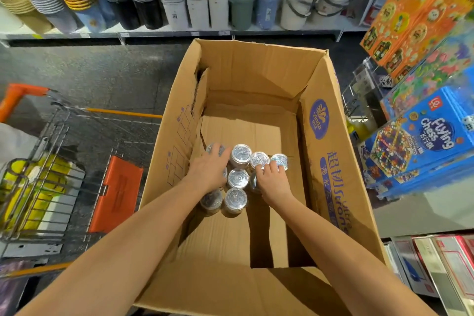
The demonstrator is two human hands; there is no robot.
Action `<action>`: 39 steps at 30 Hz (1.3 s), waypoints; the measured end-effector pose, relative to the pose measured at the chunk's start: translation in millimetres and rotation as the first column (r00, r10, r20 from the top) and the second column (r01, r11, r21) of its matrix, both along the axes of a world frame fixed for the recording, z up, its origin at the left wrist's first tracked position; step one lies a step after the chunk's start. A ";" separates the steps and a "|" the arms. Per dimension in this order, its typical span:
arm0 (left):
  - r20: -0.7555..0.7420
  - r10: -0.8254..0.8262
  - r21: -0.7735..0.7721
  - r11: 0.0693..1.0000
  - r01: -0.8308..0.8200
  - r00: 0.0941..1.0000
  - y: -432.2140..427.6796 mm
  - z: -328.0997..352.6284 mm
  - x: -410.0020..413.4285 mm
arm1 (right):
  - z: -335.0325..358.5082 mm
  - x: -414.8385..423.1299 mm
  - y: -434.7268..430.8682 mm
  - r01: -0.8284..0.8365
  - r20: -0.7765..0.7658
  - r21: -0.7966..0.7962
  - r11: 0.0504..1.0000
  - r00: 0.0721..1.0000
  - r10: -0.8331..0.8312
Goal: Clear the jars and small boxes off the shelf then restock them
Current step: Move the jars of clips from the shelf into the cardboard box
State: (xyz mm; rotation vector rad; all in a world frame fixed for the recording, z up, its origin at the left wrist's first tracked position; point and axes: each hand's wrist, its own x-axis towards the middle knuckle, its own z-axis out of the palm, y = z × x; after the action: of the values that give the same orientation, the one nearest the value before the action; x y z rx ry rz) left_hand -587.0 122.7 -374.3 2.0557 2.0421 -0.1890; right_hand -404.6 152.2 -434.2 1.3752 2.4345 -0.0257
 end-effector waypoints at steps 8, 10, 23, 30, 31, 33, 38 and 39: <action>0.015 -0.032 0.063 0.998 0.031 0.999 9.1 31.0 9.1 | 37.7 2.3 4.9 0.056 -0.069 -0.009 0.998 0.996 -0.056; 0.044 -0.037 0.092 0.995 0.033 0.998 8.3 38.2 14.7 | 55.0 10.6 3.5 0.139 -0.112 -0.061 0.988 0.983 -0.146; 0.370 -0.550 0.568 0.772 0.286 0.749 -5.8 213.5 157.8 | 285.7 167.7 -106.6 0.437 -0.516 0.318 0.841 0.824 -0.232; 0.288 -0.829 0.693 0.525 0.493 0.478 -64.3 292.8 297.3 | 371.9 279.0 -225.5 0.642 -0.491 0.487 0.592 0.762 -0.422; 0.282 -0.864 0.709 0.481 0.515 0.418 -82.5 304.5 326.9 | 385.4 299.0 -254.2 0.670 -0.491 0.514 0.537 0.742 -0.456; 0.259 -0.890 0.699 0.441 0.563 0.376 -94.2 311.7 344.6 | 392.4 310.9 -272.0 0.706 -0.513 0.504 0.497 0.708 -0.486; 0.186 -0.956 0.740 0.288 0.607 0.227 -137.1 340.7 417.3 | 415.5 355.9 -337.5 0.785 -0.542 0.520 0.336 0.608 -0.580; 0.185 -0.960 0.749 0.277 0.602 0.210 -143.1 346.4 431.2 | 418.7 363.7 -346.8 0.794 -0.543 0.529 0.301 0.589 -0.599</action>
State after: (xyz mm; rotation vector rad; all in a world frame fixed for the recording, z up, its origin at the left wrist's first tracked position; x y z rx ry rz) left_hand -155.8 -20.4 -27.9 2.7963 0.3295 0.9241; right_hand -40.9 -194.6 -15.5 2.9162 1.7492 0.7060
